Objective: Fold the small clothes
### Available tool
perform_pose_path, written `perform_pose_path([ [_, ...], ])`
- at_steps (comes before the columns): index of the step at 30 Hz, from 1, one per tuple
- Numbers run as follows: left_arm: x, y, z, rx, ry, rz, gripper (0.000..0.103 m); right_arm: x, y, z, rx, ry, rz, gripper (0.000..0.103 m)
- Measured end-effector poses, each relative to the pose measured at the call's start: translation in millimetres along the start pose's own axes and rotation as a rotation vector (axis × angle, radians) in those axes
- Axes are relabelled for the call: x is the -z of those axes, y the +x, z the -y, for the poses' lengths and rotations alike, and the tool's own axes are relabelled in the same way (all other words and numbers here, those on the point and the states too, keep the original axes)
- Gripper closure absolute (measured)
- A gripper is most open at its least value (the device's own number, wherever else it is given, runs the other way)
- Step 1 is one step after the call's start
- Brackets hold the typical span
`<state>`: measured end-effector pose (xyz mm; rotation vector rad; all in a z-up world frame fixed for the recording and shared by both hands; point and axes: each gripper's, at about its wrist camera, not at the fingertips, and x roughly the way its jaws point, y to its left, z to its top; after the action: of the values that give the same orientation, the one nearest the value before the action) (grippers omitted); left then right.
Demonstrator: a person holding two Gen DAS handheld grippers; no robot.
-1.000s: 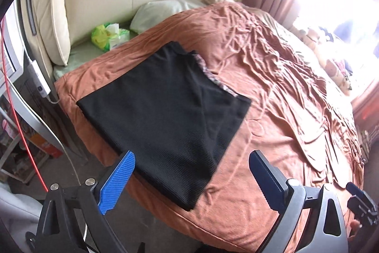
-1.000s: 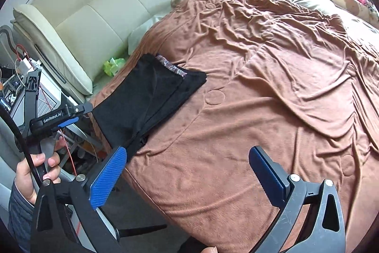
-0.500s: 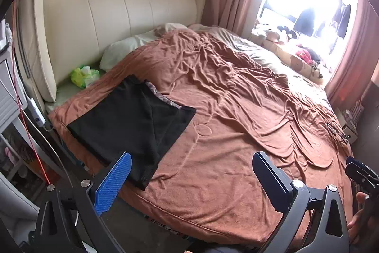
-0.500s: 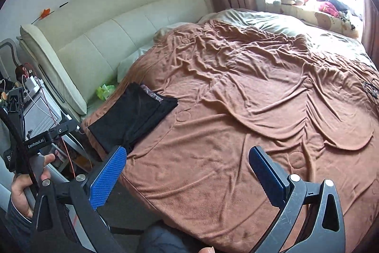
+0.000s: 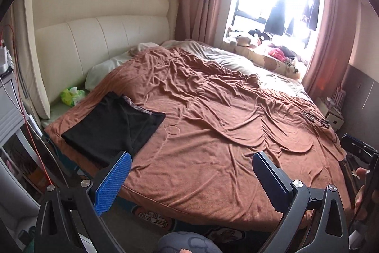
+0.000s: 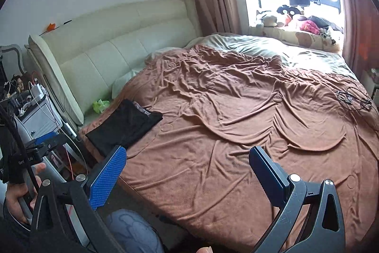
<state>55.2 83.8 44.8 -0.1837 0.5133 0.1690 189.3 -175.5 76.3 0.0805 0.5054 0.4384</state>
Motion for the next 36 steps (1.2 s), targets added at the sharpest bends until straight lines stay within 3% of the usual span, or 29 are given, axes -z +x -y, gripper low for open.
perform_pose_path([
  [15,49,-54,59,0.038,0.114,0.111,0.000,56,-69,16,0.080,-0.040,0.089,0.000],
  [21,70,-69,78,0.077,0.125,0.109,0.000,77,-87,20,0.103,-0.032,0.119,0.000],
  [36,121,-98,103,0.061,0.167,0.196,0.000,131,-105,26,0.124,0.008,0.167,0.000],
])
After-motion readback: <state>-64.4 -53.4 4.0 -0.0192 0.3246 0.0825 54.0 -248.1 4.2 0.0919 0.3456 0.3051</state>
